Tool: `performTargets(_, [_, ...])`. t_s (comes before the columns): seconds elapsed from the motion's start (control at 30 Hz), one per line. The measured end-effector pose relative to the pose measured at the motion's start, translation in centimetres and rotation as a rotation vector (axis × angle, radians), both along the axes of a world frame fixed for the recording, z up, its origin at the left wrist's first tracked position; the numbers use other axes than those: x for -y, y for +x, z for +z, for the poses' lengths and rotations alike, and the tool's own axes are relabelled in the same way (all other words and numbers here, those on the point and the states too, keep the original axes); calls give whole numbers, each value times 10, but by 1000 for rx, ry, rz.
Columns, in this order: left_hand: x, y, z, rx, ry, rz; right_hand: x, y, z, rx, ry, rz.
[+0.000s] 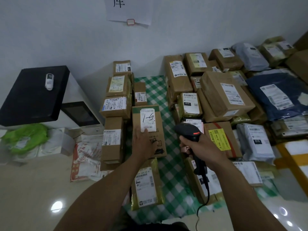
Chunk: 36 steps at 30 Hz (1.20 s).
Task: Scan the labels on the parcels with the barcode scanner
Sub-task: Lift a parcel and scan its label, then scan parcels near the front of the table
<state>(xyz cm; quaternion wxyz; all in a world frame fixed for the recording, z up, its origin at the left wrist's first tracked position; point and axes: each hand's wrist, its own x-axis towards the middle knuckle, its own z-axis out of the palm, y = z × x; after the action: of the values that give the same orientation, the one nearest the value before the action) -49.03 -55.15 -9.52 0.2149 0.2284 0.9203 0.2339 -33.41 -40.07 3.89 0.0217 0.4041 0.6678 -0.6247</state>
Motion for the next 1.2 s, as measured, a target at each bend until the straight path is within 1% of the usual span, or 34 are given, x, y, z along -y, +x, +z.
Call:
performTargets(0.07, [0, 18, 24, -13, 155, -5, 1, 9, 3, 1, 23, -18])
performTargets(0.2, [1, 67, 52, 186, 296, 39, 5, 36, 12, -13, 26, -81])
performTargets(0.37, [10, 120, 45, 402, 342, -47, 17, 69, 11, 6, 46, -186])
performTargets(0.47, [7, 146, 38, 479, 257, -49, 21, 93, 10, 20, 72, -203])
performTargets(0.5, [4, 153, 36, 544, 241, -39, 22, 102, 9, 34, 86, -217])
performTargets(0.57, [-1, 166, 36, 665, 272, -23, 22, 117, 6, 48, 103, -249])
performTargets(0.67, [-11, 182, 38, 733, 307, -40, 15, 132, -2, 59, 97, -268])
performTargets(0.73, [-19, 192, 33, 807, 374, -20, 6, 140, -10, 79, 89, -252])
performTargets(0.87, [-30, 213, 10, 826, 451, 49, -12, 148, -19, 88, 82, -157])
performTargets(0.97, [-32, 231, -13, 856, 625, 116, -22, 151, -22, 89, 66, -73])
performTargets(1.03, [-32, 231, -5, 817, 597, 193, -30, 151, -24, 94, 59, -24])
performTargets(1.13, [-25, 232, 7, 798, 535, 248, -36, 148, -26, 80, 27, 28])
performTargets(1.2, [-16, 232, 16, 775, 527, 303, -36, 143, -24, 62, 17, 67])
